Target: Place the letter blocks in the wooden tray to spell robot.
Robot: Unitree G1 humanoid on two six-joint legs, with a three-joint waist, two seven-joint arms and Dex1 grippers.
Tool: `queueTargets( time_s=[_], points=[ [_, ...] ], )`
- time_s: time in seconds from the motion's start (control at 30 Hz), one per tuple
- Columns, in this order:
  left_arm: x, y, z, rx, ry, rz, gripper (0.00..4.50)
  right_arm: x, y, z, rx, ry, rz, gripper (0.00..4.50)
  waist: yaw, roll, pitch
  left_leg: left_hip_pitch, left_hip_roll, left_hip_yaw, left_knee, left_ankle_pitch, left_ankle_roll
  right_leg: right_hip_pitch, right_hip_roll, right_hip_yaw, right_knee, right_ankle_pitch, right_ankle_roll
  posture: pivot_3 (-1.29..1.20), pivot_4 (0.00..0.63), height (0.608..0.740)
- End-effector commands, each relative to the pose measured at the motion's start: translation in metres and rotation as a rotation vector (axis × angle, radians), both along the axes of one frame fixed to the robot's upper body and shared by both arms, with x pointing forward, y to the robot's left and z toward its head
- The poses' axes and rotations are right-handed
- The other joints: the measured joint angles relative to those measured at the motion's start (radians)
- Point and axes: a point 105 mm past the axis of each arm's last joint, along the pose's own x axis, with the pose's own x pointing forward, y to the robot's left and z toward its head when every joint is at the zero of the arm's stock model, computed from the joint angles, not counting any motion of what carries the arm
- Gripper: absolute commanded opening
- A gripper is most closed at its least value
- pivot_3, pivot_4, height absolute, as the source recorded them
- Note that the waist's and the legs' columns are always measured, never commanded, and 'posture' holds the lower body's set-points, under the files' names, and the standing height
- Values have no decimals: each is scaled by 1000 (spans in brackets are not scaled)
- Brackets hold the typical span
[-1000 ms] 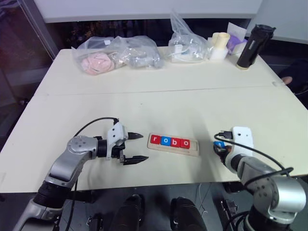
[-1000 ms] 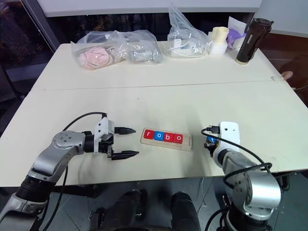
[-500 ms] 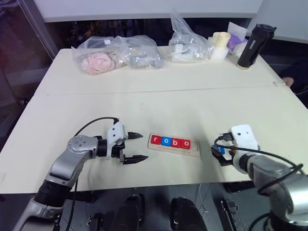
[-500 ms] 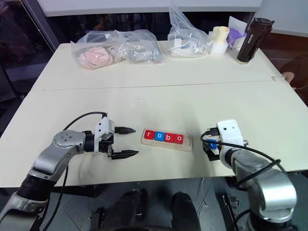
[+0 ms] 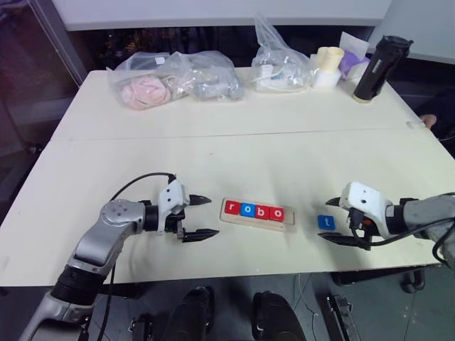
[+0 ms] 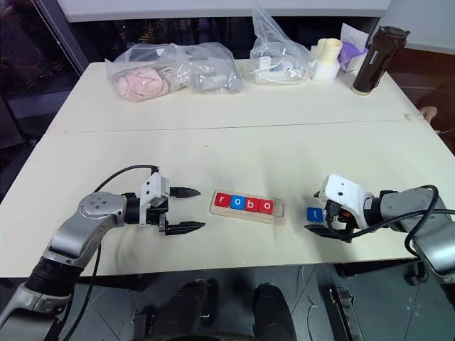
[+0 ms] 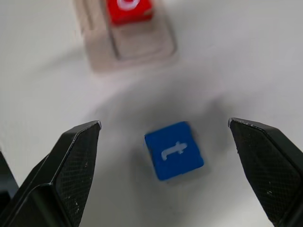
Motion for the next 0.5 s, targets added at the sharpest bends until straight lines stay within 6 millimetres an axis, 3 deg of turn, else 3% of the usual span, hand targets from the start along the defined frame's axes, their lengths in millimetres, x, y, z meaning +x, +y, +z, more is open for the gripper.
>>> queueTargets(
  time_s=[0.03,0.37,0.5],
  points=[
    [-2,-1,10,-12,-44,-8,4500,7,-9,-1,-50,-14,47,4451,0,0,0,0,0,0,0,0,0,0,0,0,0,0,0,0,150,725],
    [-6,1,10,-8,-38,7,4500,17,-19,-15,-49,23,48,4451,1,0,0,0,0,0,1,0,0,0,0,1,1,0,0,0,150,725],
    [-6,1,10,-8,-38,10,4500,16,-15,-12,-37,24,59,2677,1,0,0,0,0,0,2,0,0,0,0,1,1,0,0,0,150,725]
  ],
)
